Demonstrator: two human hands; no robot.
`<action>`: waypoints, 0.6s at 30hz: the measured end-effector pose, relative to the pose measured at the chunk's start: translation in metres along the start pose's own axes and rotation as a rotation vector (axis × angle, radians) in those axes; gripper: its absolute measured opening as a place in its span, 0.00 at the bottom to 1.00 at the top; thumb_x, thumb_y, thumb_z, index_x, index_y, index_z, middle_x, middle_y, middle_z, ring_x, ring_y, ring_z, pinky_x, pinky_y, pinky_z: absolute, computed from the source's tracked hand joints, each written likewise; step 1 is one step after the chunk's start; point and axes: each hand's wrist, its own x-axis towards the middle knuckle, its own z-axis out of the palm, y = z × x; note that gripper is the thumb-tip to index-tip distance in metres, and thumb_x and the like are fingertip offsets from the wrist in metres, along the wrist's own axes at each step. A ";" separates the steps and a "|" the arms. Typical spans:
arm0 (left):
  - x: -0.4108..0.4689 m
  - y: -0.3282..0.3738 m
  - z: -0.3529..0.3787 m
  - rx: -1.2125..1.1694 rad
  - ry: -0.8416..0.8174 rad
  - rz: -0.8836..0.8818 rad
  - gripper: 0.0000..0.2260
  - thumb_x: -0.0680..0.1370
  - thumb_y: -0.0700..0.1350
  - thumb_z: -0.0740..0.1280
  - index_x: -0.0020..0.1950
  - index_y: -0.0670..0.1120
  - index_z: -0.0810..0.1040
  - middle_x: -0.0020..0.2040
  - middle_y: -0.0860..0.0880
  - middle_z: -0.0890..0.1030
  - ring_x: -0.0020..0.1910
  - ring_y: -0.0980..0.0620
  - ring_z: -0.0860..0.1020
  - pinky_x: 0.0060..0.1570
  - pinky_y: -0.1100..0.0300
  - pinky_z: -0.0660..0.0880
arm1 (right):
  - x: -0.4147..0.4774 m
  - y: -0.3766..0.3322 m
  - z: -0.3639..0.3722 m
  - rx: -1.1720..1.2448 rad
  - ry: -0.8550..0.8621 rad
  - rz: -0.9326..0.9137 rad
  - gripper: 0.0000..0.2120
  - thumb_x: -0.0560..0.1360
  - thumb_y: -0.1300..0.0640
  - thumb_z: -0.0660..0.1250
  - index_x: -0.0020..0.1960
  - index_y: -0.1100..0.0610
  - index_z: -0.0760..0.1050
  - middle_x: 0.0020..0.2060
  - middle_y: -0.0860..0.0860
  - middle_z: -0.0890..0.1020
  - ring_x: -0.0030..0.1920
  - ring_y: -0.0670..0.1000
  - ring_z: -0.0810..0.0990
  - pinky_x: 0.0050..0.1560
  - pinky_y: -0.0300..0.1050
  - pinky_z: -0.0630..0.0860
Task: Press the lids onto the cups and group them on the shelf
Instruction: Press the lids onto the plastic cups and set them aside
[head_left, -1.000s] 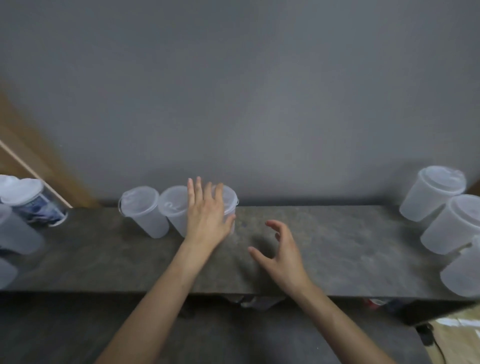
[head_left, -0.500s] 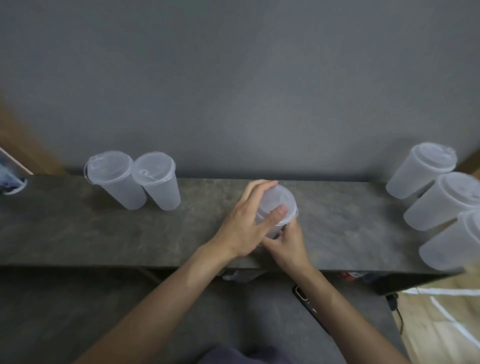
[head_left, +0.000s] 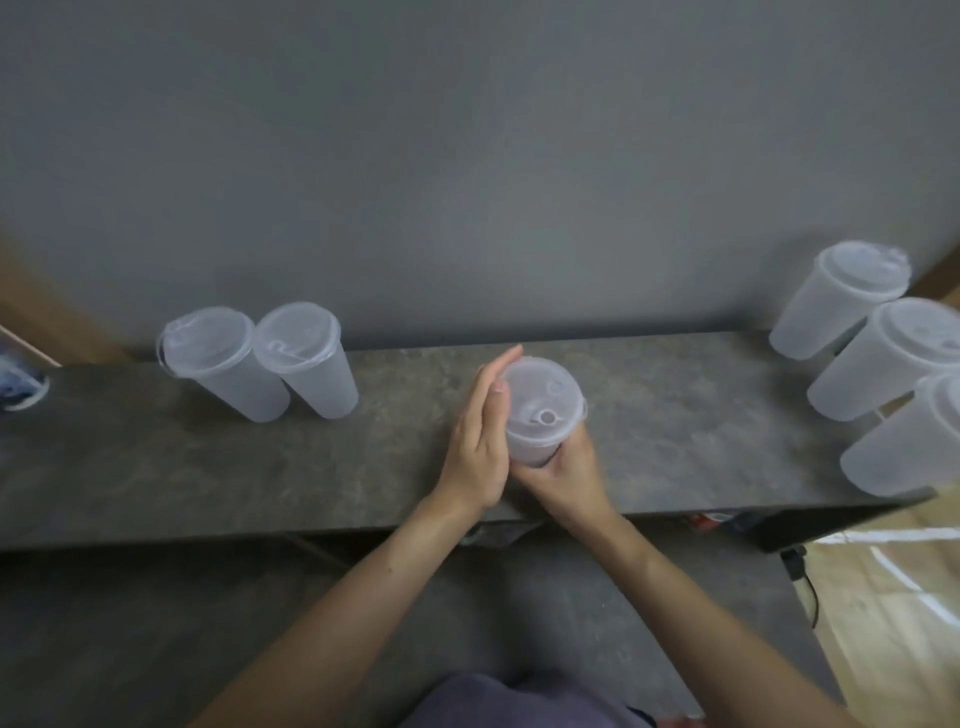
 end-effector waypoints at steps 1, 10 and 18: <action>0.000 0.000 0.002 0.013 0.006 0.007 0.17 0.86 0.46 0.52 0.72 0.49 0.73 0.70 0.52 0.77 0.70 0.56 0.74 0.71 0.60 0.68 | -0.002 0.000 0.003 0.000 0.025 0.005 0.43 0.66 0.46 0.84 0.74 0.54 0.68 0.66 0.50 0.80 0.67 0.50 0.79 0.66 0.54 0.78; 0.030 0.013 -0.004 -0.258 -0.140 -0.189 0.17 0.85 0.43 0.56 0.64 0.37 0.80 0.59 0.42 0.85 0.60 0.48 0.82 0.60 0.61 0.75 | 0.005 0.008 -0.006 -0.033 -0.096 0.039 0.40 0.67 0.62 0.80 0.75 0.56 0.67 0.66 0.53 0.79 0.67 0.52 0.79 0.67 0.58 0.77; 0.019 0.002 0.008 -0.127 0.109 -0.095 0.15 0.83 0.49 0.56 0.61 0.52 0.81 0.59 0.54 0.84 0.61 0.55 0.80 0.61 0.61 0.75 | -0.004 0.009 -0.002 0.017 0.012 0.069 0.41 0.67 0.58 0.84 0.73 0.51 0.67 0.65 0.45 0.80 0.65 0.44 0.79 0.65 0.47 0.78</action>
